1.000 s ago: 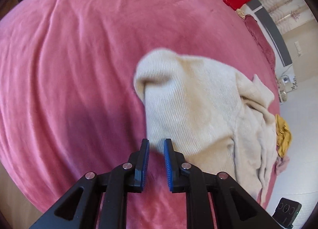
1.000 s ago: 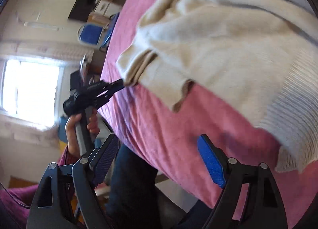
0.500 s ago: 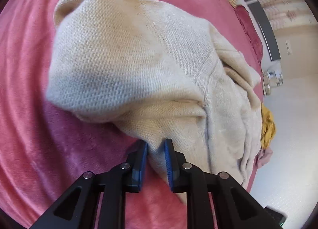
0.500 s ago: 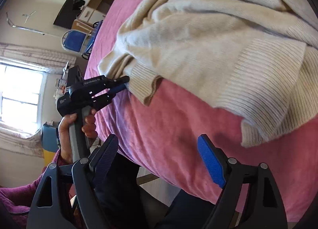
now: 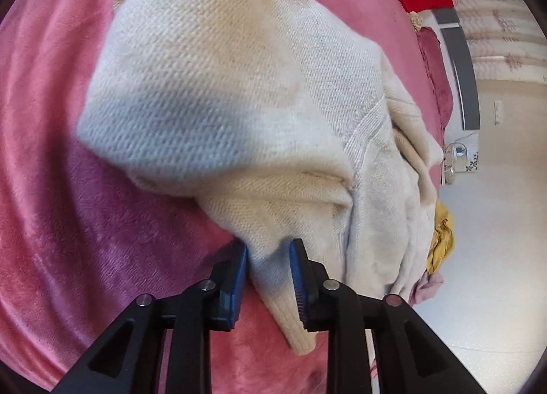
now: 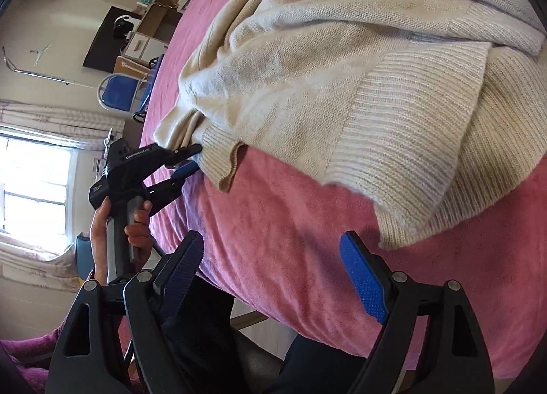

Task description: Fold clothes

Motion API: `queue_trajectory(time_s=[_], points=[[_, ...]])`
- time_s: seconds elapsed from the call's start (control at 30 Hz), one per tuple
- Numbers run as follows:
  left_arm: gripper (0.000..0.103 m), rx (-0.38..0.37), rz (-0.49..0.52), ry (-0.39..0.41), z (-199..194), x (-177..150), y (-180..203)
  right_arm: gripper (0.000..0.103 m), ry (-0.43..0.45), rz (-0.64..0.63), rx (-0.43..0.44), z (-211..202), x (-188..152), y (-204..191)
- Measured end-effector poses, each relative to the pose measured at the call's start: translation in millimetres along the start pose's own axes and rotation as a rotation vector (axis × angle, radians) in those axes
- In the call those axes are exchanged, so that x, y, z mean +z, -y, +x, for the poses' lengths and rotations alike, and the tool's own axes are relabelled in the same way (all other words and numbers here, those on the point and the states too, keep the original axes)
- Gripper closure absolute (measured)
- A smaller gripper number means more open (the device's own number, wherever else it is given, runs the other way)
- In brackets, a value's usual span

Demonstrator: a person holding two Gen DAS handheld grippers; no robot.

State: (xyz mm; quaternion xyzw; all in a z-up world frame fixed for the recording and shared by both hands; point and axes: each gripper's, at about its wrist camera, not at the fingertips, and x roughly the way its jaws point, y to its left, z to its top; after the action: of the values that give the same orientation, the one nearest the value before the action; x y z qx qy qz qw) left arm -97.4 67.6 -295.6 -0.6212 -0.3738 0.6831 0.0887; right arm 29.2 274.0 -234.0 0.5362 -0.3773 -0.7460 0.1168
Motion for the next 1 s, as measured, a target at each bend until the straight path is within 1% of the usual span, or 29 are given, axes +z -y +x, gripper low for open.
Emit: queue_trajectory(time_s=[0.07,0.1,0.13,0.17,0.23,0.3,0.33,0.47,0.5,0.53,0.6,0.67,0.7,0.77,0.8,0.83,0.87,0.9,0.93,0.97,1.0], points=[[0.080,0.017,-0.004,0.013,2,-3,2,0.018,0.006,0.007,0.001,-3,-1,3],[0.090,0.032,-0.005,0.031,1,-5,4,0.018,0.012,0.005,-0.006,-4,-1,3],[0.096,0.043,0.001,0.041,0,-7,5,0.018,0.017,0.004,-0.012,-5,-1,4],[0.097,0.054,0.009,0.046,0,-9,6,0.018,0.023,0.002,-0.019,-6,-1,4],[0.098,0.080,0.066,0.081,-12,-15,13,0.018,0.034,0.000,-0.032,-9,-1,5],[0.099,0.111,0.173,0.143,-37,-25,25,0.018,0.051,-0.006,-0.046,-13,-2,5],[0.099,0.114,0.217,0.173,-55,-29,30,0.018,0.068,-0.005,-0.051,-15,-1,4],[0.097,0.105,0.361,0.277,-138,-44,42,0.018,0.078,-0.006,-0.055,-20,2,4],[0.097,0.120,0.375,0.298,-162,-34,33,0.018,0.079,-0.003,-0.054,-20,3,4],[0.097,0.139,0.380,0.317,-185,-15,18,0.018,0.079,0.000,-0.053,-21,5,4],[0.097,0.218,0.369,0.373,-228,14,-20,0.018,0.083,0.007,-0.061,-20,6,4],[0.097,0.289,0.315,0.419,-258,45,-51,0.018,0.088,0.011,-0.075,-17,7,3],[0.098,0.326,0.280,0.442,-282,64,-72,0.018,0.088,0.010,-0.080,-16,7,1],[0.098,0.376,0.210,0.438,-316,80,-117,0.018,0.086,0.005,-0.092,-13,7,-1],[0.097,0.404,0.181,0.429,-325,84,-137,0.018,0.079,-0.002,-0.096,-12,6,-3],[0.096,0.429,0.152,0.396,-322,88,-154,0.018,0.072,-0.009,-0.104,-10,7,-6],[0.094,0.450,0.123,0.349,-316,92,-172,0.018,0.065,-0.016,-0.112,-8,7,-9],[0.090,0.471,0.093,0.303,-310,96,-190,0.018,0.059,-0.023,-0.124,-7,9,-10],[0.090,0.512,0.066,0.285,-307,101,-204,0.018,0.054,-0.030,-0.133,-7,11,-11],[0.090,0.565,0.041,0.283,-305,106,-215,0.018,0.052,-0.037,-0.144,-7,15,-12],[0.093,0.614,0.045,0.282,-300,111,-218,0.018,0.049,-0.045,-0.155,-8,19,-12]])
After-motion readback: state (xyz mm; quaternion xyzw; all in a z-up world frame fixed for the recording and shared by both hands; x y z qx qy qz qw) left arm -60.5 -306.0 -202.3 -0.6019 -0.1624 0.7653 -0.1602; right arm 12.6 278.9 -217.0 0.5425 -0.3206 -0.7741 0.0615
